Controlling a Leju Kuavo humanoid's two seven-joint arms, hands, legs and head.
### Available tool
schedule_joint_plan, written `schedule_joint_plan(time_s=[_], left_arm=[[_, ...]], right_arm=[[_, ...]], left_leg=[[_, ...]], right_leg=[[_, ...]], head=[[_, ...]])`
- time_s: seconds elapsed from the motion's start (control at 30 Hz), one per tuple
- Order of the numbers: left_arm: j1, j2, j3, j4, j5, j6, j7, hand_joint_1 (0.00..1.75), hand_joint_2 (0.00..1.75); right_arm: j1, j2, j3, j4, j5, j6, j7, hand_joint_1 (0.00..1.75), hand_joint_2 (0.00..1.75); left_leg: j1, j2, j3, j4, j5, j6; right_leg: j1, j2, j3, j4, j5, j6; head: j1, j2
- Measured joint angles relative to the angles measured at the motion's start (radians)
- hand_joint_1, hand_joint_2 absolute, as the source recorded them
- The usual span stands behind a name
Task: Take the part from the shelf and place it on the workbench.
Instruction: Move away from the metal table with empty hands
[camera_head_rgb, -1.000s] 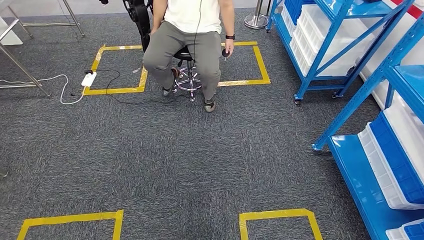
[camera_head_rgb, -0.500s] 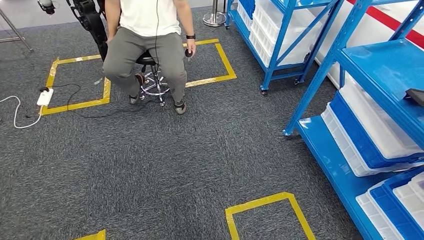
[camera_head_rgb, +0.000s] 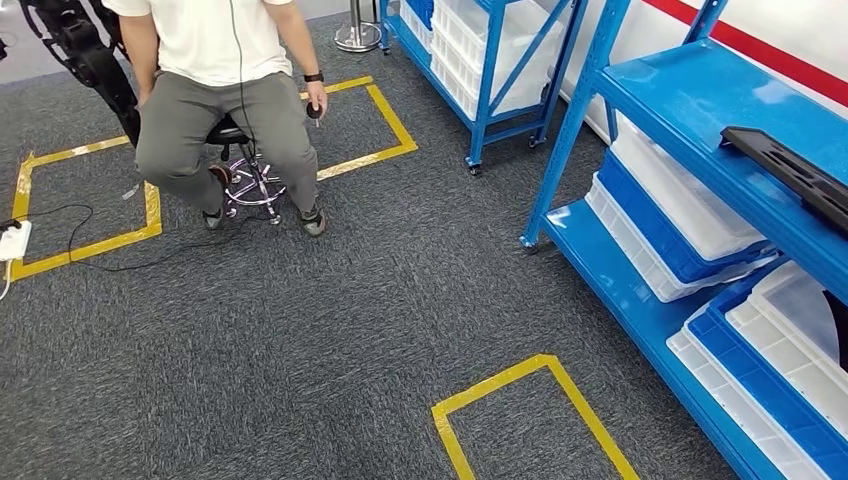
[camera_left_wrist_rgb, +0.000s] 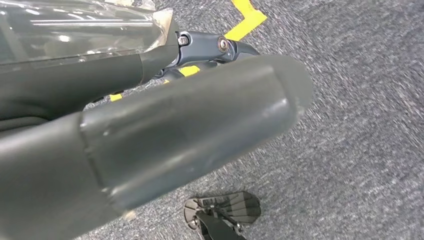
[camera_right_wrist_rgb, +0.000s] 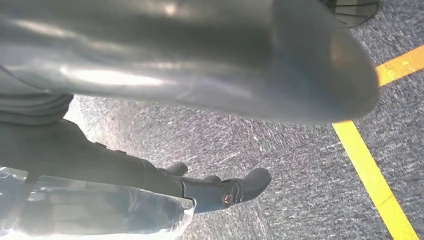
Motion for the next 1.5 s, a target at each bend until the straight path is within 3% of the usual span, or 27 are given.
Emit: schedule_joint_plan(time_s=[0.03, 0.1, 0.17, 0.23, 0.27, 0.3, 0.33, 0.4, 0.47, 0.53, 0.6, 0.7, 0.77, 0.8, 0.83, 0.9, 0.97, 1.03, 1.07, 1.13, 1.2, 1.27, 1.3, 1.33, 1.4, 1.43, 1.5], left_arm=[[-0.001, 0.0, 0.0, 0.0, 0.001, 0.0, -0.001, 0.0, 0.0], [-0.003, 0.0, 0.0, 0.0, 0.002, 0.0, -0.002, 0.0, 0.0], [0.0, 0.0, -0.001, 0.0, 0.003, 0.0, -0.003, 0.0, 0.0], [0.004, 0.0, -0.001, 0.0, 0.004, 0.0, -0.003, 0.0, 0.0], [0.006, 0.001, 0.0, 0.0, 0.004, 0.0, -0.003, 0.0, 0.0], [0.007, 0.001, 0.0, 0.0, 0.004, 0.0, -0.003, 0.0, 0.0], [0.007, 0.002, 0.0, 0.0, 0.004, 0.0, -0.003, 0.0, 0.0], [0.008, 0.003, 0.0, 0.0, 0.004, 0.0, -0.003, 0.0, 0.0], [0.008, 0.003, 0.0, 0.0, 0.004, 0.0, -0.003, 0.0, 0.0], [0.006, 0.003, 0.0, 0.0, 0.004, 0.0, -0.003, 0.0, 0.0], [0.004, 0.003, 0.0, 0.0, 0.004, 0.0, -0.002, 0.0, 0.0], [0.005, 0.004, 0.0, 0.0, 0.004, -0.001, 0.001, 0.0, 0.0], [0.007, 0.004, 0.0, 0.0, 0.004, -0.001, 0.003, 0.0, 0.0], [0.006, 0.004, 0.0, 0.0, 0.004, -0.001, 0.004, 0.0, 0.0], [0.006, 0.004, 0.0, 0.0, 0.003, -0.002, 0.004, 0.0, 0.0], [0.004, 0.002, 0.0, 0.0, 0.003, -0.002, 0.005, 0.0, 0.0], [0.002, 0.0, -0.001, 0.0, 0.002, -0.002, 0.006, 0.0, 0.0], [-0.002, -0.001, -0.001, 0.0, 0.002, -0.002, 0.007, 0.0, 0.0], [-0.004, -0.001, -0.001, 0.0, 0.002, -0.002, 0.008, 0.0, 0.0], [-0.006, -0.001, -0.001, 0.0, 0.001, -0.002, 0.007, 0.0, 0.0], [-0.002, -0.001, -0.001, 0.0, 0.002, -0.002, 0.007, 0.0, 0.0], [0.002, -0.001, -0.001, 0.001, 0.003, -0.003, 0.008, 0.0, 0.0], [0.003, -0.001, -0.001, 0.001, 0.003, -0.003, 0.008, 0.0, 0.0], [0.004, 0.0, -0.002, 0.001, 0.003, -0.002, 0.008, 0.0, 0.0], [0.004, 0.0, -0.002, 0.001, 0.004, -0.002, 0.008, 0.0, 0.0], [0.003, 0.001, -0.002, 0.001, 0.004, -0.002, 0.008, 0.0, 0.0], [0.002, 0.0, -0.002, 0.001, 0.005, -0.002, 0.008, 0.0, 0.0]], right_arm=[[0.001, 0.0, 0.001, 0.0, 0.001, 0.0, 0.0, 0.0, 0.0], [0.002, 0.001, 0.003, 0.0, 0.001, -0.001, 0.001, 0.0, 0.0], [-0.001, 0.003, 0.005, 0.0, 0.002, -0.001, 0.001, 0.0, 0.0], [-0.003, 0.004, 0.007, 0.0, 0.002, -0.001, 0.001, 0.0, 0.0], [-0.002, 0.004, 0.007, 0.0, 0.002, -0.001, 0.001, 0.0, 0.0], [-0.001, 0.005, 0.008, 0.0, 0.002, -0.001, 0.001, 0.0, 0.0], [0.0, 0.005, 0.009, 0.0, 0.002, -0.001, 0.001, 0.0, 0.0], [-0.002, 0.006, 0.01, 0.0, 0.002, -0.001, 0.001, 0.0, 0.0], [-0.005, 0.005, 0.011, 0.0, 0.002, -0.002, 0.001, 0.0, 0.0], [-0.001, 0.005, 0.011, 0.0, 0.002, -0.002, 0.001, 0.0, 0.0], [0.004, 0.007, 0.011, 0.001, 0.002, -0.003, 0.003, 0.0, 0.0], [-0.001, 0.008, 0.011, 0.001, 0.0, -0.003, 0.006, 0.0, 0.0], [-0.002, 0.008, 0.011, 0.001, 0.0, -0.003, 0.007, 0.0, 0.0], [0.0, 0.008, 0.011, 0.002, -0.001, -0.003, 0.008, 0.0, 0.0], [0.002, 0.008, 0.011, 0.002, -0.001, -0.003, 0.008, 0.0, 0.0], [0.002, 0.008, 0.011, 0.001, -0.002, -0.003, 0.01, 0.0, 0.0], [-0.002, 0.006, 0.011, 0.001, -0.003, -0.003, 0.01, 0.0, 0.0], [-0.001, 0.005, 0.011, 0.001, -0.004, -0.003, 0.01, 0.0, 0.0], [0.001, 0.004, 0.011, 0.001, -0.005, -0.003, 0.011, 0.0, 0.0], [0.003, 0.005, 0.011, 0.001, -0.005, -0.003, 0.013, 0.0, 0.0], [0.001, 0.007, 0.011, 0.001, -0.005, -0.003, 0.014, 0.0, 0.0], [-0.001, 0.008, 0.011, 0.001, -0.003, -0.003, 0.014, 0.0, 0.0], [0.0, 0.008, 0.011, 0.001, -0.003, -0.003, 0.015, 0.0, 0.0], [0.0, 0.008, 0.011, 0.001, -0.002, -0.002, 0.015, 0.0, 0.0], [0.0, 0.008, 0.011, 0.002, 0.0, -0.003, 0.017, 0.0, 0.0], [-0.001, 0.008, 0.011, 0.002, 0.0, -0.003, 0.017, 0.0, 0.0], [-0.002, 0.007, 0.011, 0.002, 0.001, -0.005, 0.018, 0.0, 0.0]], left_leg=[[0.001, 0.006, 0.002, 0.0, -0.003, -0.005], [0.007, -0.032, -0.005, 0.03, -0.03, -0.016], [0.011, -0.097, -0.05, 0.138, -0.097, -0.025], [0.013, -0.121, -0.11, 0.274, -0.156, -0.029], [0.014, -0.124, -0.125, 0.303, -0.158, -0.031], [0.017, -0.124, -0.12, 0.291, -0.139, -0.032], [0.021, -0.128, -0.097, 0.24, -0.103, -0.034], [0.032, -0.165, -0.032, 0.099, -0.035, -0.039], [0.035, -0.195, -0.002, 0.029, -0.017, -0.038], [0.026, -0.18, -0.003, 0.025, -0.018, -0.024], [0.022, -0.156, -0.003, 0.017, -0.011, -0.005], [0.018, -0.113, -0.006, 0.011, -0.007, 0.013], [0.014, -0.083, -0.008, 0.012, -0.007, 0.014], [0.012, -0.071, -0.008, 0.012, -0.008, 0.014], [0.011, -0.059, -0.006, 0.012, -0.008, 0.013], [0.009, -0.038, -0.001, 0.012, -0.011, 0.01], [0.006, -0.017, 0.005, 0.013, -0.016, 0.003], [0.006, 0.004, 0.012, 0.01, -0.019, -0.008], [0.009, 0.005, 0.015, 0.011, -0.023, -0.014], [0.013, -0.037, 0.005, 0.05, -0.055, -0.024], [0.018, -0.1, -0.042, 0.161, -0.12, -0.031], [0.021, -0.12, -0.091, 0.261, -0.155, -0.038], [0.023, -0.123, -0.098, 0.268, -0.143, -0.042], [0.026, -0.125, -0.086, 0.234, -0.112, -0.045], [0.037, -0.156, -0.035, 0.112, -0.043, -0.051], [0.041, -0.177, -0.016, 0.063, -0.025, -0.051], [0.039, -0.2, -0.005, 0.031, -0.024, -0.044]], right_leg=[[-0.006, 0.013, 0.001, -0.002, 0.003, -0.006], [-0.019, 0.035, 0.008, -0.008, 0.008, -0.019], [-0.027, 0.057, 0.011, -0.011, 0.013, -0.031], [-0.026, 0.083, 0.009, -0.01, 0.015, -0.035], [-0.026, 0.098, 0.01, -0.009, 0.015, -0.036], [-0.027, 0.113, 0.011, -0.008, 0.015, -0.036], [-0.028, 0.127, 0.013, -0.006, 0.015, -0.035], [-0.027, 0.155, 0.008, 0.005, 0.012, -0.028], [-0.023, 0.18, -0.007, 0.015, 0.011, -0.015], [-0.022, 0.2, -0.024, 0.015, 0.016, 0.0], [-0.023, 0.17, -0.041, 0.038, 0.003, 0.009], [-0.023, 0.088, -0.124, 0.207, -0.08, 0.006], [-0.023, 0.079, -0.17, 0.307, -0.115, 0.011], [-0.023, 0.078, -0.164, 0.305, -0.109, 0.016], [-0.022, 0.072, -0.136, 0.258, -0.089, 0.021], [-0.016, 0.03, -0.055, 0.109, -0.036, 0.024], [-0.004, -0.006, -0.013, 0.02, -0.006, 0.011], [0.002, 0.005, -0.014, 0.009, 0.0, -0.004], [-0.005, 0.017, -0.01, 0.005, 0.004, -0.011], [-0.019, 0.04, 0.001, -0.005, 0.014, -0.027], [-0.022, 0.065, 0.006, -0.007, 0.02, -0.037], [-0.02, 0.093, 0.005, -0.005, 0.021, -0.04], [-0.02, 0.109, 0.006, -0.004, 0.021, -0.041], [-0.021, 0.124, 0.006, 0.0, 0.02, -0.039], [-0.022, 0.153, 0.002, 0.011, 0.016, -0.033], [-0.02, 0.165, -0.004, 0.018, 0.013, -0.027], [-0.017, 0.185, -0.021, 0.025, 0.014, -0.014]], head=[[0.0, 0.0], [-0.002, 0.0], [-0.003, 0.0], [-0.003, 0.0], [-0.004, 0.0], [-0.004, 0.0], [-0.004, 0.0], [-0.004, 0.0], [-0.004, 0.0], [-0.004, 0.0], [-0.003, 0.0], [0.001, 0.0], [0.001, 0.0], [0.001, 0.0], [0.001, 0.0], [0.001, 0.0], [0.001, 0.0], [0.002, 0.0], [0.001, 0.0], [-0.002, 0.0], [-0.006, 0.0], [-0.008, 0.0], [-0.008, 0.0], [-0.008, 0.0], [-0.008, 0.0], [-0.008, 0.0], [-0.007, 0.0]])
